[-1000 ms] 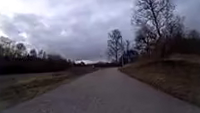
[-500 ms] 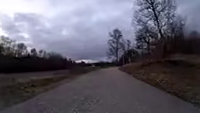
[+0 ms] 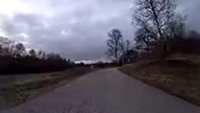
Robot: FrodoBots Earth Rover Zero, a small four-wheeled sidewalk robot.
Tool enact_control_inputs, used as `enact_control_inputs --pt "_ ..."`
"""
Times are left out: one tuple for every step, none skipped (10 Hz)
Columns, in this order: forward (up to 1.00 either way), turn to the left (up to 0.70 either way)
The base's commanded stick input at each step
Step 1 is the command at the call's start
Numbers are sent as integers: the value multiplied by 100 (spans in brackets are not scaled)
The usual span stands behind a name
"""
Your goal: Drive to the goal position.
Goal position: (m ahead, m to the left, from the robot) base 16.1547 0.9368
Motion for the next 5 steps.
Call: enact_control_inputs --pt "50 0" --pt "50 0" --pt "50 0" --pt "50 0" --pt "50 0"
